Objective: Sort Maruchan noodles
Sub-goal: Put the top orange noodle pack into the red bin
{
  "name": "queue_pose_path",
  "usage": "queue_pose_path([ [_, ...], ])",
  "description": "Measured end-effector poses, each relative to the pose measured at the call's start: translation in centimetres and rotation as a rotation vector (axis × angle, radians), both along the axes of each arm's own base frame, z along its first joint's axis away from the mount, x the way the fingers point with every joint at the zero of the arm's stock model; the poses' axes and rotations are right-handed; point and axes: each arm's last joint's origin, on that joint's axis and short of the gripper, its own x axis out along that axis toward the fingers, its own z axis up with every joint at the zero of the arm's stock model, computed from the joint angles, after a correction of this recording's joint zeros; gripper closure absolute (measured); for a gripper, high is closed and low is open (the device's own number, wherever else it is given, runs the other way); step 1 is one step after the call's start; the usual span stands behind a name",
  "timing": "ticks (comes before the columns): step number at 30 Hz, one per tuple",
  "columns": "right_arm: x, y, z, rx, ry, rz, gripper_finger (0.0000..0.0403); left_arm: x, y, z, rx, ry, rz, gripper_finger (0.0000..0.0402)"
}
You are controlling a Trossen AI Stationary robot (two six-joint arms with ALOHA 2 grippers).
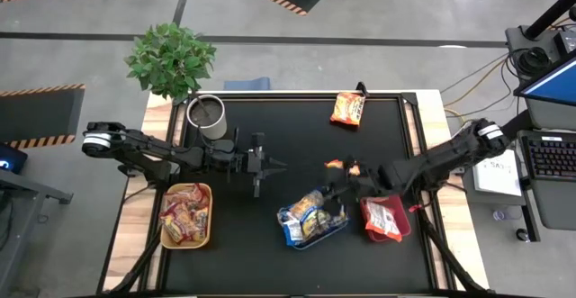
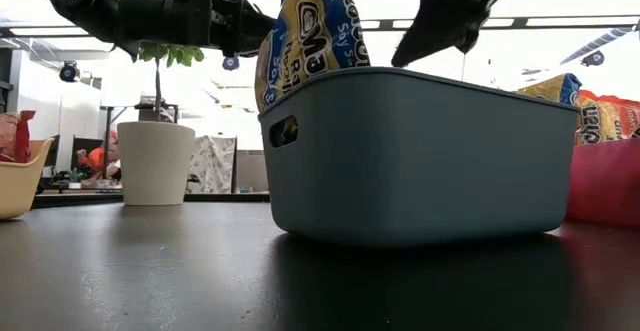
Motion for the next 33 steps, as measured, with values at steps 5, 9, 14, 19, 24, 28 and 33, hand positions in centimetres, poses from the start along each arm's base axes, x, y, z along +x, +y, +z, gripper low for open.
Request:
queue_pose_path([
  [5,-0.2,-4.4,0.2,0.013,0.047,-0.172,0.0394,0.0,0.0,0.1,0.034,-0.012,-0.001,0.0361],
  [9,-0.7,-8.4,-0.3,0.030,0.112,-0.330,0.0394,0.0,0.3,0.1,0.069,-0.016,0.007,0.0361],
  [14,-2.1,-13.6,-0.9,0.057,0.206,-0.538,0.0394,0.0,1.3,0.3,0.117,-0.026,0.041,0.0361],
  [19,-4.2,-18.7,-1.6,0.130,0.249,-0.712,0.0394,-0.1,2.5,0.4,0.143,-0.040,0.083,0.0361],
  [24,-6.0,-22.4,-2.2,0.169,0.272,-0.849,0.0388,0.0,3.5,0.9,0.145,-0.052,0.120,0.0361],
  [28,-7.1,-24.1,-2.3,0.192,0.281,-0.881,0.0353,0.1,3.9,1.0,0.146,-0.056,0.133,0.0361],
  [33,-8.3,-25.8,-2.2,0.200,0.283,-0.882,0.0277,0.1,4.0,0.9,0.137,-0.046,0.137,0.0361],
])
